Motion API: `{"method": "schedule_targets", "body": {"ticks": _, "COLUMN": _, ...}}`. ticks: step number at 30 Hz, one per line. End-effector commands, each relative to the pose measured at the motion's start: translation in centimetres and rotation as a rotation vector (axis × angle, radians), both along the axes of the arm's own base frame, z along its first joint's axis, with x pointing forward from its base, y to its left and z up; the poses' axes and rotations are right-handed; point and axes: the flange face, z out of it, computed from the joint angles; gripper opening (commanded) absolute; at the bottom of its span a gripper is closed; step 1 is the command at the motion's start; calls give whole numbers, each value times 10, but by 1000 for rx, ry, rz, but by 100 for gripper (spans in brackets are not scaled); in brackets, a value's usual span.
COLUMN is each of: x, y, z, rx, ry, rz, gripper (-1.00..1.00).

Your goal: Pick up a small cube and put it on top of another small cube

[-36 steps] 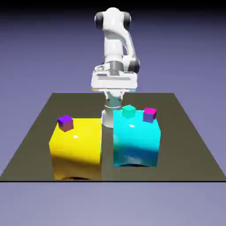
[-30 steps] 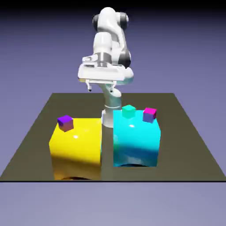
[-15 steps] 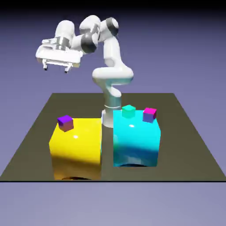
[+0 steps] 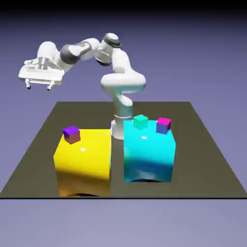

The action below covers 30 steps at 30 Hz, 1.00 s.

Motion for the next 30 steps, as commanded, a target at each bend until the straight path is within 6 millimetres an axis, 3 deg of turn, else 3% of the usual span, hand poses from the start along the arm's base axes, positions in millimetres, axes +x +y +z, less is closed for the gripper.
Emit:
{"method": "schedule_targets", "body": {"ticks": 1, "x": -5, "y": -5, "z": -13, "rx": 6, "ry": -5, "rz": 12, "gripper": 0}}
{"method": "schedule_targets", "body": {"ticks": 6, "x": -26, "y": -19, "z": -86, "rx": 41, "ry": -35, "rz": 82, "gripper": 0}}
{"method": "schedule_targets", "body": {"ticks": 11, "x": -34, "y": -16, "z": -165, "rx": 80, "ry": -76, "rz": 171, "gripper": 0}}
{"method": "schedule_targets", "body": {"ticks": 16, "x": -29, "y": 5, "z": -245, "rx": 121, "ry": -131, "rz": 278, "gripper": 0}}
{"method": "schedule_targets", "body": {"ticks": 21, "x": -13, "y": 45, "z": -321, "rx": 162, "ry": -205, "rz": 401, "gripper": 0}}
{"method": "schedule_targets", "body": {"ticks": 23, "x": -13, "y": 45, "z": -322, "rx": 162, "ry": -205, "rz": 402, "gripper": 0}}
{"method": "schedule_targets", "body": {"ticks": 26, "x": 29, "y": 68, "z": -356, "rx": 162, "ry": -205, "rz": 402, "gripper": 0}}
{"method": "schedule_targets", "body": {"ticks": 27, "x": 29, "y": 68, "z": -356, "rx": 162, "ry": -205, "rz": 402, "gripper": -100}}
{"method": "schedule_targets", "body": {"ticks": 28, "x": 29, "y": 68, "z": -356, "rx": 162, "ry": -205, "rz": 402, "gripper": -100}}
{"method": "schedule_targets", "body": {"ticks": 30, "x": 1, "y": 51, "z": -333, "rx": 162, "ry": -205, "rz": 401, "gripper": -100}}
